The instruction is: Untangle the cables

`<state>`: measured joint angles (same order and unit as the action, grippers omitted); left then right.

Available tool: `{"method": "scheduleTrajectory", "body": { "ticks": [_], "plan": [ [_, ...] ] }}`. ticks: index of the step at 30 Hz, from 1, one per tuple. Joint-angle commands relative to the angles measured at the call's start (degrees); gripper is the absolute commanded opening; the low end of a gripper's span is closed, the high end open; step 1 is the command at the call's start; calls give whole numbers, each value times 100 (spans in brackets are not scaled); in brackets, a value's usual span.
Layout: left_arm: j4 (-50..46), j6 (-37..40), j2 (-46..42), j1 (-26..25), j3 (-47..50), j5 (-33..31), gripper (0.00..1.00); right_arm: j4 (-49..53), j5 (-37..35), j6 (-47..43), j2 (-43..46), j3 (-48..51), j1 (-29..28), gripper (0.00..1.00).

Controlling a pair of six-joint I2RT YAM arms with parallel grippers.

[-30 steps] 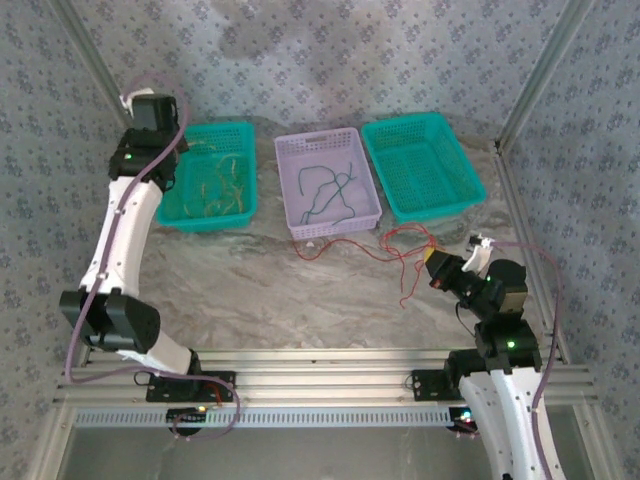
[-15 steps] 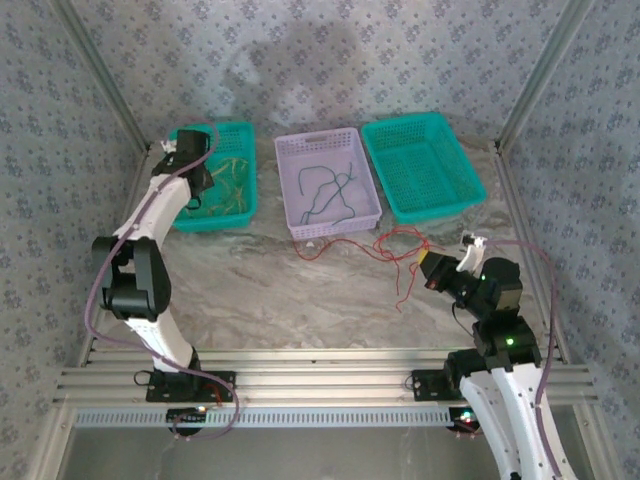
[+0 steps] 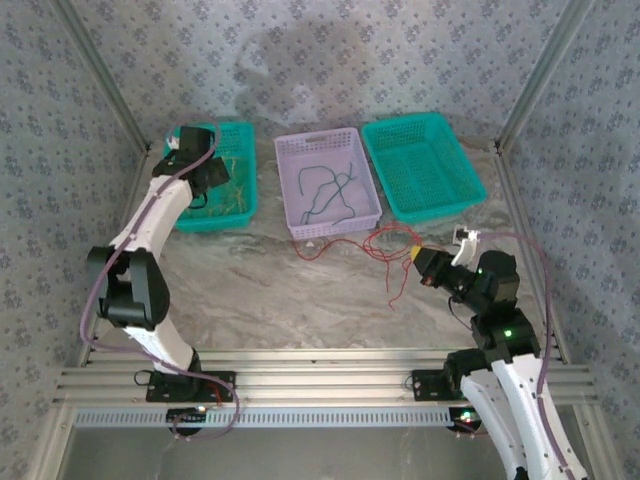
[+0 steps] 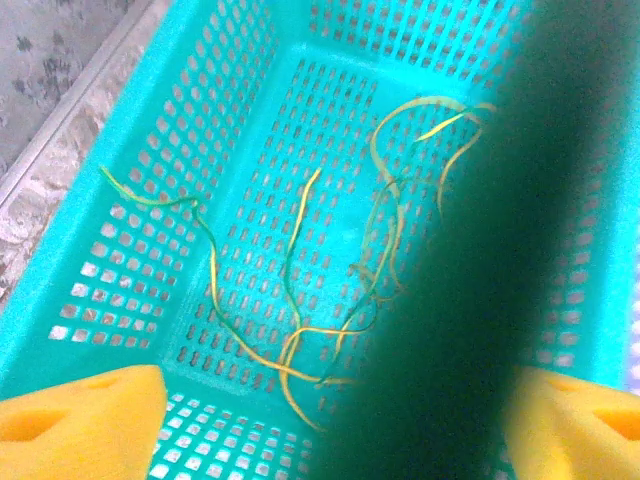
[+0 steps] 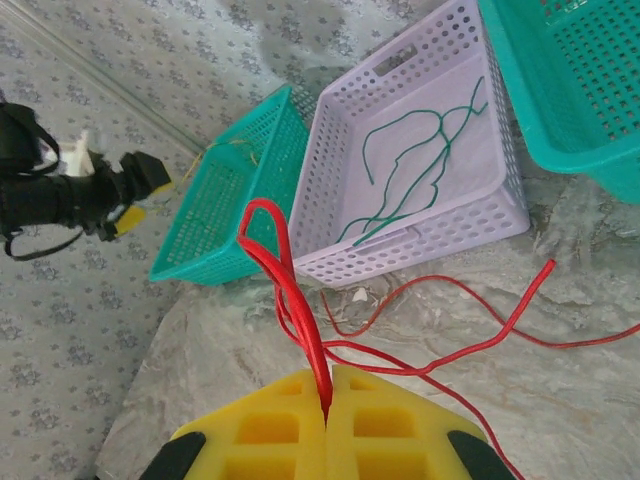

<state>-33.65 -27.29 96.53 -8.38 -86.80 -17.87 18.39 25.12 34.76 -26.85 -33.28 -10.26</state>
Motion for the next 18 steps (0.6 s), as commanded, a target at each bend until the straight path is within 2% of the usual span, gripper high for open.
{"method": "scheduleTrajectory", "body": {
  "ticks": [1, 3, 7, 11, 16, 18],
  "plan": [
    [-242, -120, -524, -28, -158, 160, 88, -270, 177, 83, -29, -193, -87, 0],
    [-242, -217, -743, -31, -14, 174, 89, -274, 177, 84, -63, -202, -132, 0],
    [-280, -277, -984, -17, 97, 151, 99, -282, 186, 83, -132, -247, -182, 0],
    [-393, -215, -851, 11, 3, 133, 99, -292, 186, 66, -163, -293, -243, 0],
    [-851, -173, -296, 76, -565, 478, 100, -235, 195, 15, -126, -289, -307, 0],
    [-840, -192, -325, 13, -580, 600, 100, -213, 154, 4, -83, -251, -323, 0]
  ]
}}
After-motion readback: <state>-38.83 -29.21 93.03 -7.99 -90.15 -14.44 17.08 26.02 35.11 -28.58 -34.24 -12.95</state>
